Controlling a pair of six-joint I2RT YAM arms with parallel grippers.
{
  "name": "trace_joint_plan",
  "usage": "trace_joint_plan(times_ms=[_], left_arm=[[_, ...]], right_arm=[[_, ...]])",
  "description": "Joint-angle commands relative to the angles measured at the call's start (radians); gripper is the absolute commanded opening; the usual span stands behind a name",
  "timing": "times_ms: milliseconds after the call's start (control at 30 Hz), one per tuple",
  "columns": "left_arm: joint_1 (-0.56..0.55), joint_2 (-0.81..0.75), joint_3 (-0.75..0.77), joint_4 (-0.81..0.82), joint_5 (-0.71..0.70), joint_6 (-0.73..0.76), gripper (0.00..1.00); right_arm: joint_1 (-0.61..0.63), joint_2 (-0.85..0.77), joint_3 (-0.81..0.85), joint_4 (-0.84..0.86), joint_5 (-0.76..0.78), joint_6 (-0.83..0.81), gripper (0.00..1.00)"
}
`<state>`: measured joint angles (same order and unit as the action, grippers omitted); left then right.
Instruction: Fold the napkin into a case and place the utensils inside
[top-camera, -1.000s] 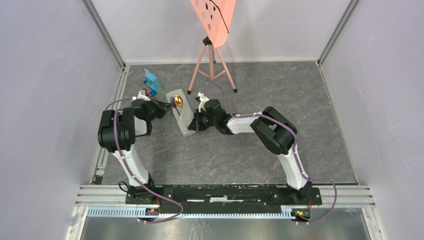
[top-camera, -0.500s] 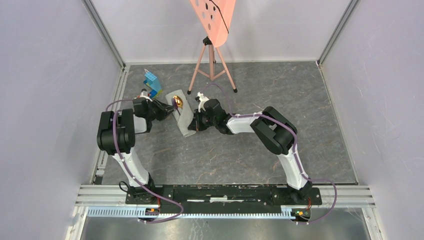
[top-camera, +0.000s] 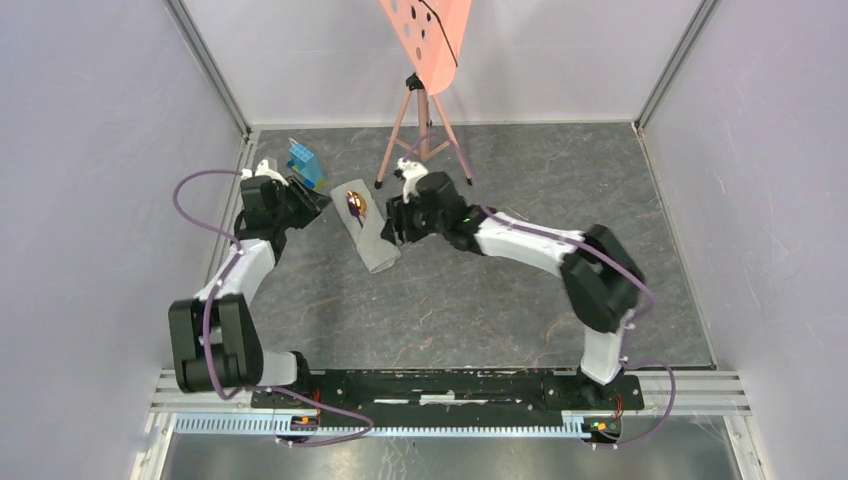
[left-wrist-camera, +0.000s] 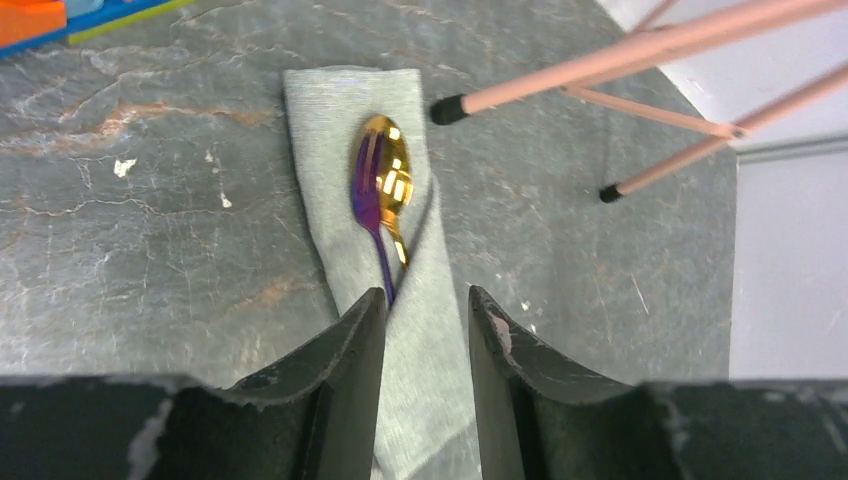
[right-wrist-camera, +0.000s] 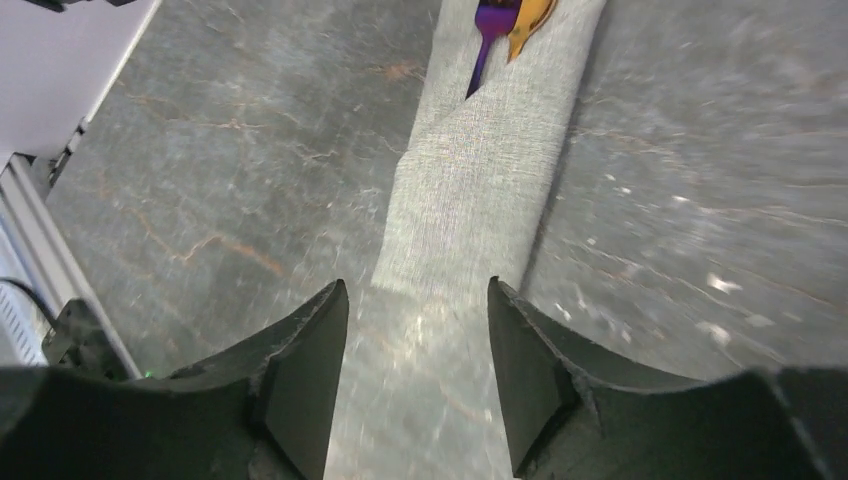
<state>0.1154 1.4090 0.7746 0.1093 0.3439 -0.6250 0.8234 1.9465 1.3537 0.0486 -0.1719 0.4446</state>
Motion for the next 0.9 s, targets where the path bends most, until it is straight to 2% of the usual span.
trace_joint_plan(times_ms=[0, 200, 300, 367, 433, 467, 600, 667, 700, 867], left_arm=[[-0.007, -0.223, 0.073, -0.219, 0.041, 0.141, 0.43], [-0.039, -0.546, 0.257, -0.408, 0.205, 0.21, 0.49], [-0.043, -0.665, 0.335, -0.413, 0.273, 0.169, 0.53], [-0.044, -0.725, 0.336, -0.349, 0.302, 0.097, 0.58], [-0.044, -0.774, 0.306, -0.256, 0.348, 0.005, 0.8], [-0.044, -0.789, 0.291, -0.212, 0.358, -0.042, 0.85], [-0.043, -0.85, 0.305, -0.133, 0.358, -0.102, 0.88], [-0.042, -0.864, 0.367, -0.168, 0.336, -0.067, 0.91], [-0.043, -0.869, 0.397, -0.187, 0.328, -0.043, 0.98], [-0.042, -0.886, 0.519, -0.237, 0.25, 0.023, 1.0]], right_arm=[[-0.001, -0.322, -0.094, -0.152, 0.091, -0.173, 0.63], [-0.002, -0.803, -0.291, -0.308, 0.251, -0.3, 0.84], [-0.002, -1.022, -0.287, -0.406, 0.35, -0.323, 0.98], [0.0, -1.139, -0.236, -0.467, 0.417, -0.34, 0.98], [-0.001, -1.227, -0.174, -0.494, 0.467, -0.362, 0.98], [-0.002, -1.268, -0.141, -0.496, 0.474, -0.375, 0.98], [-0.001, -1.379, -0.046, -0.505, 0.518, -0.436, 0.98], [-0.002, -1.405, -0.001, -0.521, 0.551, -0.461, 0.98], [-0.001, -1.419, 0.01, -0.525, 0.571, -0.471, 0.98], [-0.001, -1.473, -0.005, -0.514, 0.598, -0.463, 0.98]])
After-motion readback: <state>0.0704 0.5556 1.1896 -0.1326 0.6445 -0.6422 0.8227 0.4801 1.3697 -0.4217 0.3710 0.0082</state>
